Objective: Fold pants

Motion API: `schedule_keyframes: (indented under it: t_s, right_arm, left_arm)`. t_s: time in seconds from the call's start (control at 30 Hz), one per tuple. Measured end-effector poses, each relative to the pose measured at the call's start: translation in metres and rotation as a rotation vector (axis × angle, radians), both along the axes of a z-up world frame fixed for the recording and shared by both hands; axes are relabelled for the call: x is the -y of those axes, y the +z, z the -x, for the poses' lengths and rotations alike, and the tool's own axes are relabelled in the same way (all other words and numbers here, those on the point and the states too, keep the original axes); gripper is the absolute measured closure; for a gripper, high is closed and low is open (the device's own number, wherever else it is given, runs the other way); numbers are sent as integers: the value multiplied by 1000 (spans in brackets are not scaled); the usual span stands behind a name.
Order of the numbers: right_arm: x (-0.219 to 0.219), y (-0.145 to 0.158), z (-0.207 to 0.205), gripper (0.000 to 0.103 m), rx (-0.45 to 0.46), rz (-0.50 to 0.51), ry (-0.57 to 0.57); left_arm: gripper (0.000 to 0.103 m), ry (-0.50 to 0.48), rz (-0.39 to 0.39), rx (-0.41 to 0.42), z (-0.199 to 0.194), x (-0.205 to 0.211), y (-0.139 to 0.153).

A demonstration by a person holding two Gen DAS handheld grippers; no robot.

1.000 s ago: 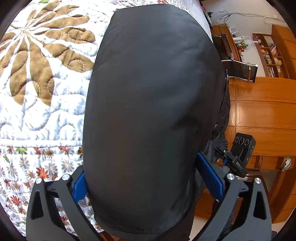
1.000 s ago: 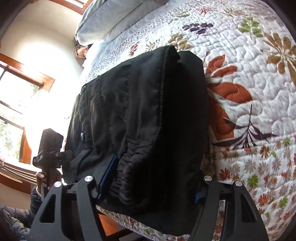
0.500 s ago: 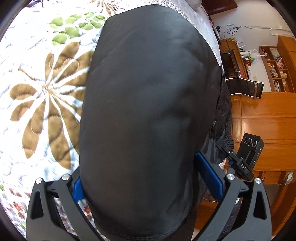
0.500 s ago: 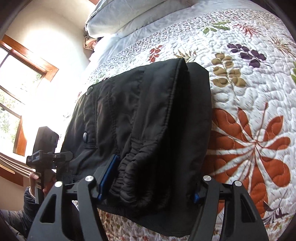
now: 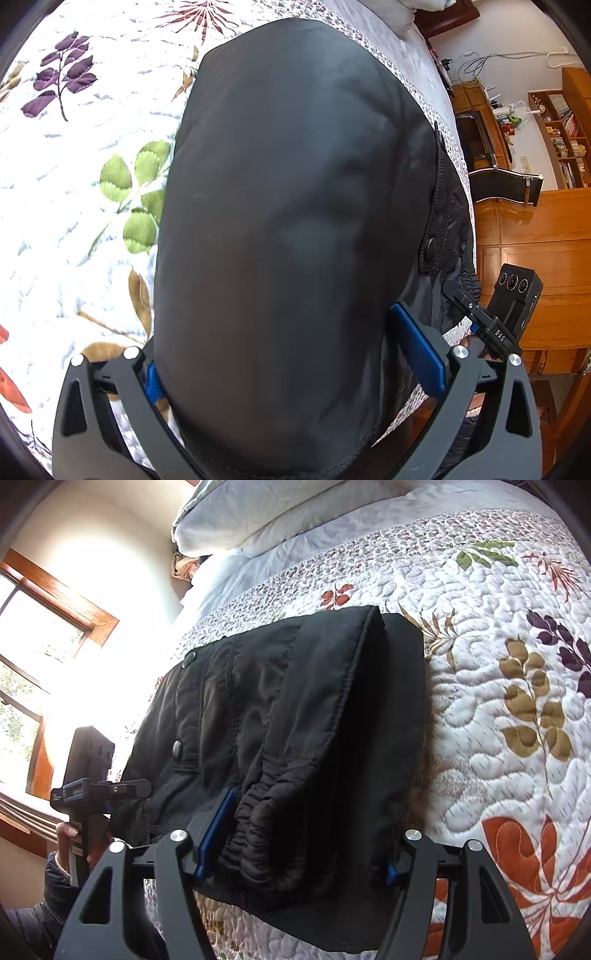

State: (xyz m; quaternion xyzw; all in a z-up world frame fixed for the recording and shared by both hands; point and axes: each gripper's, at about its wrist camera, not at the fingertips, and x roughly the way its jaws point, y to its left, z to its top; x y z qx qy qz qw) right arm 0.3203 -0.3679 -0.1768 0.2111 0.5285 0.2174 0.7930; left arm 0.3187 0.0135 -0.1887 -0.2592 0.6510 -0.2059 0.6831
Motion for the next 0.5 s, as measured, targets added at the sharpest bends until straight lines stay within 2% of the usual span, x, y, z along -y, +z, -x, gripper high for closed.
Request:
schedule_keyframes:
  t_s: [0.23, 0.5]
  right_arm:
    - [-9, 0, -37, 36, 7, 28, 3]
    - [-9, -3, -56, 36, 11, 26, -3]
  left_arm:
    - [3, -5, -11, 16, -29, -7, -10]
    - [3, -11, -23, 25, -53, -4, -14]
